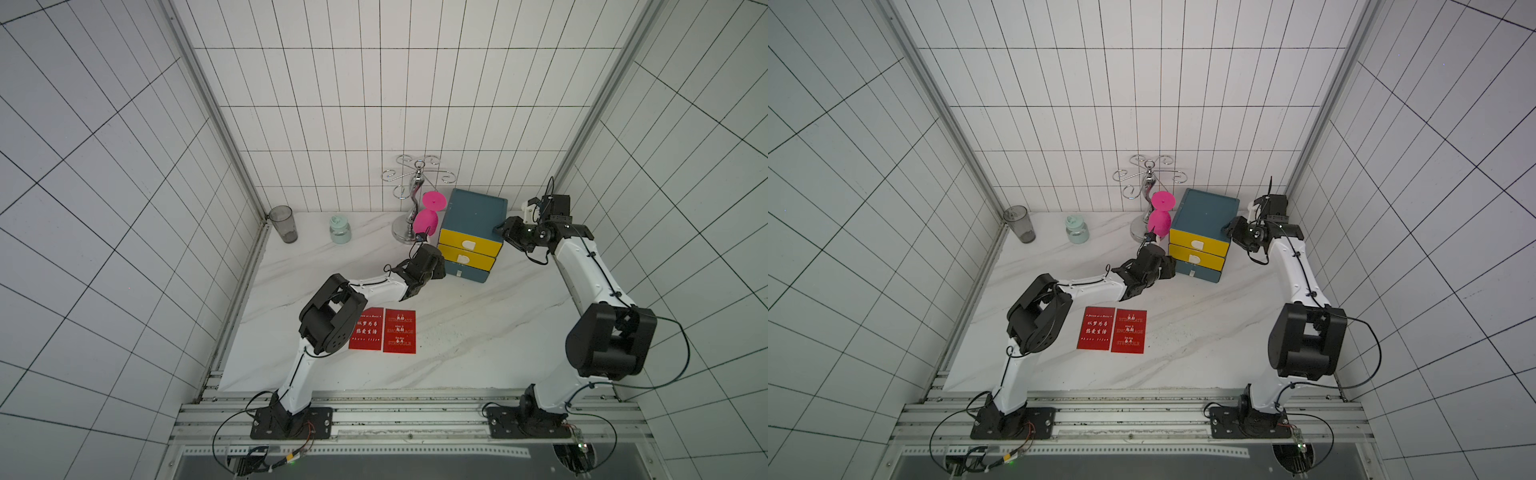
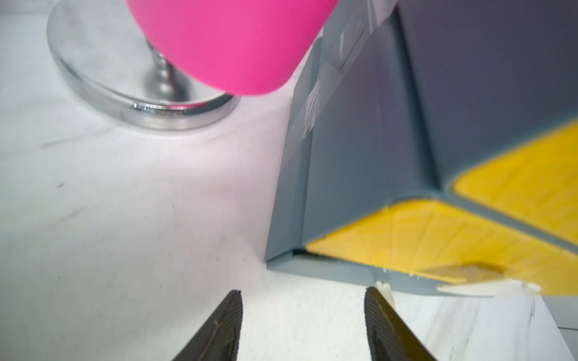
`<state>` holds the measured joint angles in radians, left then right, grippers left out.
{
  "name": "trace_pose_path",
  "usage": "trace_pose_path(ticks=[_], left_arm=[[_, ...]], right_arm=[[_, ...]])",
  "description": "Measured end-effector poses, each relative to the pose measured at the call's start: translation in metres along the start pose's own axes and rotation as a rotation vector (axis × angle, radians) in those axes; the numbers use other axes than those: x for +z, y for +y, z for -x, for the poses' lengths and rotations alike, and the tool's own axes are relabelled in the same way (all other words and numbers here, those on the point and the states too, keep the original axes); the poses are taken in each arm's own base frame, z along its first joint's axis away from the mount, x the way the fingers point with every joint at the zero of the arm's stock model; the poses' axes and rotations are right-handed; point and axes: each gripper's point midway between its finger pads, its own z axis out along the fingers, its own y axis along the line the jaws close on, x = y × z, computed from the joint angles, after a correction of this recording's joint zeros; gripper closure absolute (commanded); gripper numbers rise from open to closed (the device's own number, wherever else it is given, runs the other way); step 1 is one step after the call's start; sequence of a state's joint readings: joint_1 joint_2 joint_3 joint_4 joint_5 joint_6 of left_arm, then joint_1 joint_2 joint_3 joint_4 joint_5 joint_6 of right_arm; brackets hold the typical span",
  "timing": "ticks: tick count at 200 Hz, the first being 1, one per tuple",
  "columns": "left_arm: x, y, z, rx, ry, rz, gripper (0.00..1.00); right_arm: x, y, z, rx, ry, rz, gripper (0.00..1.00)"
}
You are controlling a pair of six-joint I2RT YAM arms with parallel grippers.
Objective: Take the postcards out of the drawer
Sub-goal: Close the drawer in the storage box, then open the drawer in the storage box.
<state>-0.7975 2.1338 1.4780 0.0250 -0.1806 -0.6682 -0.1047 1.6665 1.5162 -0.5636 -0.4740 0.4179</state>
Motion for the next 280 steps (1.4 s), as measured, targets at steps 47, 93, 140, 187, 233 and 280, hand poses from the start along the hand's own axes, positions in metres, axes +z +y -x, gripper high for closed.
trace_pose_path(ticks=[47,93,140,187,233,280], left_arm=[[-0.032,-0.03,-0.006,-0.174,0.076,-0.191,0.39],[-0.023,-0.058,-0.03,-0.373,0.192,-0.385,0.45],[0.0,-0.051,-0.063,-0.514,0.264,-0.428,0.47],[0.014,-0.058,-0.065,-0.541,0.259,-0.455,0.51],[0.033,-0.051,-0.079,-0.588,0.264,-0.458,0.54],[0.037,-0.06,-0.067,-0.595,0.235,-0.483,0.54]], right_arm=[[0.0,-0.001,0.0,0.006,0.002,0.012,0.48],[0.002,-0.002,-0.001,0.035,0.008,0.047,0.48],[0.002,-0.001,-0.002,0.048,0.009,0.068,0.49],[0.003,0.0,-0.002,0.06,0.011,0.074,0.5],[0.002,0.0,-0.002,0.062,0.01,0.074,0.5],[0.002,0.0,-0.002,0.063,0.01,0.075,0.51]])
